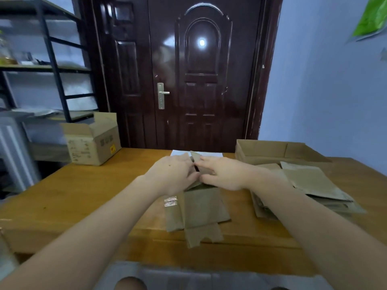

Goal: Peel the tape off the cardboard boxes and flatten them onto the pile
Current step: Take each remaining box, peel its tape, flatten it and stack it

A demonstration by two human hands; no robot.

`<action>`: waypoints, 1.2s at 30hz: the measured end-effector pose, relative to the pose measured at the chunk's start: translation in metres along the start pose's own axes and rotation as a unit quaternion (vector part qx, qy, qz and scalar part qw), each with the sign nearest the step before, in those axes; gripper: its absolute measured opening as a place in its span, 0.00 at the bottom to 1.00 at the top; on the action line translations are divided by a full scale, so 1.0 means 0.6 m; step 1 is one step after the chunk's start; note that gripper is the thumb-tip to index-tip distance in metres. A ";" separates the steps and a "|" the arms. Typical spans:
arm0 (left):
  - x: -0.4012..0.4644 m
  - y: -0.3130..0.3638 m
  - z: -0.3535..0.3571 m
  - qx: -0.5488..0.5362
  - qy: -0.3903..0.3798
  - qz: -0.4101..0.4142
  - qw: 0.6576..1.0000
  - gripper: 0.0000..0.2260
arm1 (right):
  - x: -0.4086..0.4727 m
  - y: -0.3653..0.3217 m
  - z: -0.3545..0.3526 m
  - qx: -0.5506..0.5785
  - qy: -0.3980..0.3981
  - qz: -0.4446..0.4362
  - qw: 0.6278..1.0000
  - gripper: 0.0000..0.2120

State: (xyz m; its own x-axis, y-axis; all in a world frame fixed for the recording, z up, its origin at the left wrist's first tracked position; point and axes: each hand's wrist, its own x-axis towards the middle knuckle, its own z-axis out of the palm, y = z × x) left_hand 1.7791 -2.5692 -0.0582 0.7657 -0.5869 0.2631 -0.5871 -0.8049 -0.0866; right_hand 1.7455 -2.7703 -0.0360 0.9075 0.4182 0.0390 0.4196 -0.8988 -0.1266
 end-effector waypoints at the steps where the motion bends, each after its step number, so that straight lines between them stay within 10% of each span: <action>1: -0.008 0.003 -0.001 0.006 -0.004 0.005 1.000 0.17 | -0.003 -0.001 0.003 -0.008 -0.005 0.002 1.000 0.28; 17: -0.020 0.002 0.003 0.145 0.129 0.137 0.971 0.19 | -0.038 0.030 0.011 0.017 0.045 0.022 0.999 0.21; 24: -0.038 -0.020 -0.008 0.166 0.066 0.061 0.982 0.23 | -0.042 0.048 0.010 -0.084 0.120 0.100 0.984 0.18; 30: -0.060 -0.039 0.020 0.101 -0.004 -0.010 0.995 0.22 | -0.033 0.049 0.046 -0.092 0.008 0.164 0.982 0.40; 36: -0.069 -0.015 0.065 -0.042 0.020 -0.100 0.994 0.14 | -0.035 0.012 0.070 0.031 -0.013 0.136 0.990 0.23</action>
State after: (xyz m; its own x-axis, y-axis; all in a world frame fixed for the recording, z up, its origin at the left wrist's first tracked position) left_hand 1.7631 -2.5411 -0.1055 0.8595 -0.4098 0.3054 -0.4447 -0.8942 0.0514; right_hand 1.7288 -2.7802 -0.0794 0.9858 0.1652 -0.0309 0.1565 -0.9695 -0.1886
